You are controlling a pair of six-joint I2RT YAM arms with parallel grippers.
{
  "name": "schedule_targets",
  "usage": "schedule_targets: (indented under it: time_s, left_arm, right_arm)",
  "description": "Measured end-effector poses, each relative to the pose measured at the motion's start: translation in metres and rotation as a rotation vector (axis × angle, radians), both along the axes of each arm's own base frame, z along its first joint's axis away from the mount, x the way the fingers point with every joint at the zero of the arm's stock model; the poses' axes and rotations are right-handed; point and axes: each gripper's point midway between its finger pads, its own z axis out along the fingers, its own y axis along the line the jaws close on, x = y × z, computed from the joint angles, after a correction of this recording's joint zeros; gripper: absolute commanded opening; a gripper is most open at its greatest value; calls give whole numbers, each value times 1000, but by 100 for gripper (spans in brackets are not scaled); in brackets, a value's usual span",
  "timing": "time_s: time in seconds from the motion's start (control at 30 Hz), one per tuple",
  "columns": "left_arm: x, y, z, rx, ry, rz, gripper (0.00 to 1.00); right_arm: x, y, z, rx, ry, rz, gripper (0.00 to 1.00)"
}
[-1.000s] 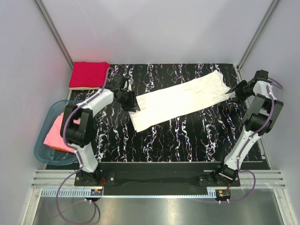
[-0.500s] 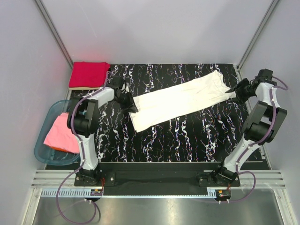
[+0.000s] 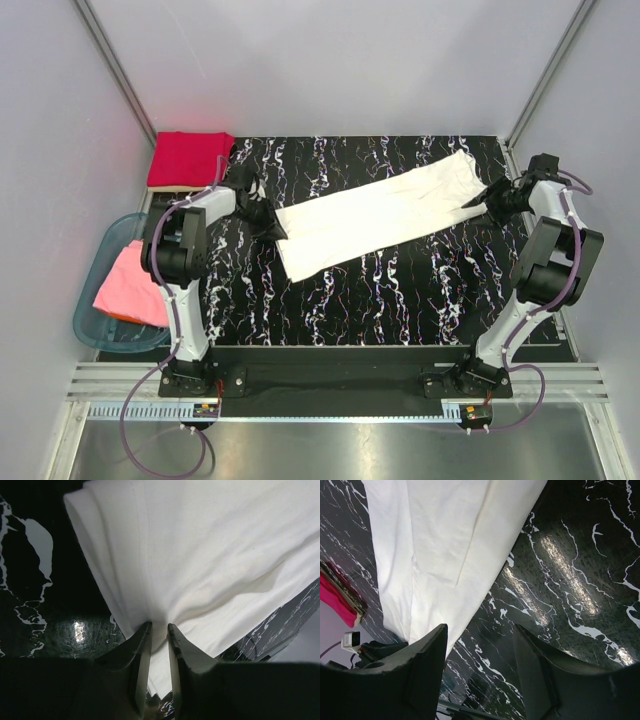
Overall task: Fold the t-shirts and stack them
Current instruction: Fold the tshirt
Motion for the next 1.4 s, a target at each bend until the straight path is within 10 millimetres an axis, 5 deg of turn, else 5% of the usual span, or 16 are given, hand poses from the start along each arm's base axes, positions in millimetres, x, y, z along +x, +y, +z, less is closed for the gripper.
schedule_targets:
  time_s: [0.23,0.47,0.57,0.63,0.73,0.9,1.2,1.4]
  left_arm:
    - [-10,11,28,76,-56,24,52]
    - [5,-13,81,78,-206,-14,54]
    - [10,-34,89,49,-232,-57,48]
    - [14,-42,81,41,-219,-69,47]
    - [15,-41,53,54,-156,-68,46]
    - [10,-33,11,89,-52,-61,46]
    - [3,-22,2,87,-44,-53,45]
    - [-20,-16,0,59,-26,-45,45]
  right_arm:
    - [-3,-1,-2,-15,13,-15,65]
    - [-1,-8,-8,-70,50,-64,63]
    - [11,-9,-6,-105,45,-77,46]
    - [23,-12,-3,-125,36,-95,20]
    - [50,-19,0,-154,2,-129,7]
    - [89,-29,-10,-177,-28,-167,6]
    - [129,-7,-49,-233,-33,-180,6]
    - [139,17,-66,-256,-31,-174,7]
